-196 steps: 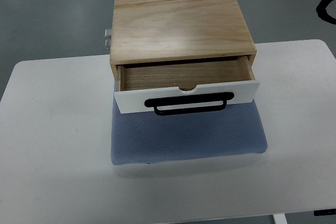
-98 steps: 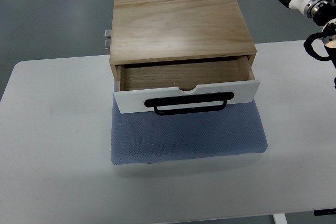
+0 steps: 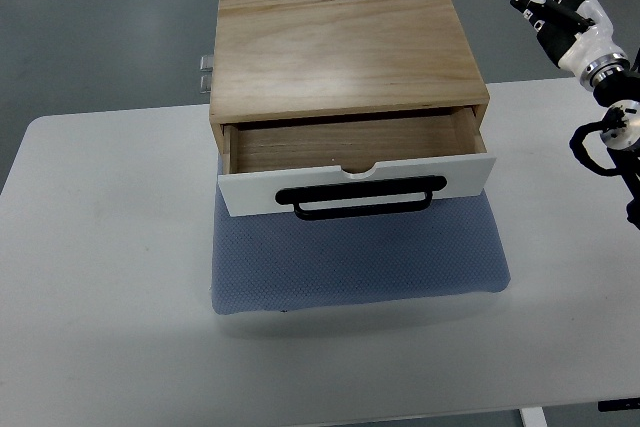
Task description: Open wood drawer with right hand
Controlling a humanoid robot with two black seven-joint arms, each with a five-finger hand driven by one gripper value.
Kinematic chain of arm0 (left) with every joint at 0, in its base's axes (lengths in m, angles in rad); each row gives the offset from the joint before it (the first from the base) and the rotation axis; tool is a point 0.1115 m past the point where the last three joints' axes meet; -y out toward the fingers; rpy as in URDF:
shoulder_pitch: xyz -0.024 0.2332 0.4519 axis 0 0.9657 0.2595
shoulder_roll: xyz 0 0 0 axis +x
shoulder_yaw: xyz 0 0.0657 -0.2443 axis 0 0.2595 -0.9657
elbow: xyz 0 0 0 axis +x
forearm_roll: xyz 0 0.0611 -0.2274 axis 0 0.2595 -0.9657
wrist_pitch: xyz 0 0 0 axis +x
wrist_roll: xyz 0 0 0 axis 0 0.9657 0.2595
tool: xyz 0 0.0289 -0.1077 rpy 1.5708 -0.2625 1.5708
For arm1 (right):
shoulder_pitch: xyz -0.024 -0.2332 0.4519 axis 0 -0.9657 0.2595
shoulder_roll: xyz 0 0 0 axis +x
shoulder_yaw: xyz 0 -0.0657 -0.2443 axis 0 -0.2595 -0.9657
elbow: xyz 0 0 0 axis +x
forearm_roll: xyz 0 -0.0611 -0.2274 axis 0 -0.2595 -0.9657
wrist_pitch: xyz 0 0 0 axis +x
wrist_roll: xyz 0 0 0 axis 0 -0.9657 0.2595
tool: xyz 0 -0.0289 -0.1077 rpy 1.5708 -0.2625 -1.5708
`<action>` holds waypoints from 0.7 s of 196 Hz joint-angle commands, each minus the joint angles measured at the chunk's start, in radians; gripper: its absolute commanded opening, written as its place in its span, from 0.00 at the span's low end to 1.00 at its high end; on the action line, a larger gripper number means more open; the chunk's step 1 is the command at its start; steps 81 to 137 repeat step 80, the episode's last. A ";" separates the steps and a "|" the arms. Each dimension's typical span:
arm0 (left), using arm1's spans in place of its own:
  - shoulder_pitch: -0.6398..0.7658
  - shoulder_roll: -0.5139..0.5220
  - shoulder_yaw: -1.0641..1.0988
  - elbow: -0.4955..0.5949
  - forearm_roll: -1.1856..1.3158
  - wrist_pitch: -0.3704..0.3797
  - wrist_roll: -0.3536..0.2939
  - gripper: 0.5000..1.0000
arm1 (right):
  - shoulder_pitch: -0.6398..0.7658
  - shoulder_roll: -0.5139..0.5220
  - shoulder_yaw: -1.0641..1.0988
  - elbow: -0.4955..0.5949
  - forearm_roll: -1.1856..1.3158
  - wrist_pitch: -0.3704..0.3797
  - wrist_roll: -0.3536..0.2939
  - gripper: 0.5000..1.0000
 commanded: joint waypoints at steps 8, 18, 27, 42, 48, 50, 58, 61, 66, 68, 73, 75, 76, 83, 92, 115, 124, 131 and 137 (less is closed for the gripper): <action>0.000 0.000 0.000 0.000 0.000 0.000 0.000 1.00 | -0.033 0.038 -0.005 -0.002 0.001 -0.004 0.002 0.89; 0.000 0.000 0.000 0.000 0.000 0.000 0.000 1.00 | -0.049 0.046 -0.005 -0.004 0.001 -0.004 0.002 0.89; 0.000 0.000 0.000 0.000 0.000 0.000 0.000 1.00 | -0.061 0.056 -0.005 -0.010 0.001 -0.004 0.002 0.89; 0.000 0.000 0.000 0.000 0.000 0.000 0.000 1.00 | -0.073 0.069 -0.003 -0.022 0.001 -0.004 0.003 0.89; 0.000 0.000 0.000 0.000 0.000 0.000 0.000 1.00 | -0.075 0.070 -0.003 -0.025 0.002 -0.004 0.003 0.89; 0.000 0.000 0.000 0.000 0.000 0.000 0.000 1.00 | -0.076 0.072 -0.003 -0.028 0.002 -0.004 0.003 0.89; 0.000 0.000 0.000 0.000 0.000 0.000 0.000 1.00 | -0.081 0.073 -0.002 -0.035 0.002 -0.006 0.003 0.89; 0.000 0.000 0.000 0.000 0.000 0.000 0.000 1.00 | -0.082 0.075 0.000 -0.038 0.002 -0.006 0.005 0.89; 0.000 0.000 0.000 0.000 0.000 0.000 0.000 1.00 | -0.084 0.075 0.000 -0.039 0.002 -0.006 0.005 0.89; 0.000 0.000 0.000 0.000 0.000 0.000 0.000 1.00 | -0.086 0.075 0.000 -0.041 0.004 -0.006 0.006 0.89; 0.000 0.000 0.000 0.001 0.000 0.000 0.000 1.00 | -0.090 0.076 0.002 -0.045 0.004 -0.006 0.009 0.89; 0.000 0.000 0.000 0.000 0.000 0.000 0.000 1.00 | -0.090 0.076 0.003 -0.047 0.004 -0.006 0.012 0.89; 0.000 0.000 0.000 0.000 0.000 0.000 0.000 1.00 | -0.090 0.076 0.003 -0.047 0.004 -0.006 0.012 0.89; 0.000 0.000 0.000 0.000 0.000 0.000 0.000 1.00 | -0.092 0.076 0.003 -0.050 0.004 -0.006 0.018 0.89; 0.000 0.000 0.000 0.000 0.000 0.000 0.000 1.00 | -0.092 0.076 0.003 -0.050 0.004 -0.006 0.018 0.89; 0.000 0.000 0.000 0.000 0.000 0.000 0.000 1.00 | -0.092 0.076 0.003 -0.050 0.004 -0.006 0.018 0.89; 0.000 0.000 0.000 0.000 0.000 0.000 0.000 1.00 | -0.092 0.076 0.003 -0.050 0.004 -0.006 0.018 0.89; 0.000 0.000 0.000 0.000 0.000 0.000 0.000 1.00 | -0.092 0.076 0.003 -0.050 0.004 -0.006 0.018 0.89; 0.000 0.000 0.000 0.000 0.000 0.000 0.000 1.00 | -0.092 0.076 0.003 -0.050 0.004 -0.006 0.018 0.89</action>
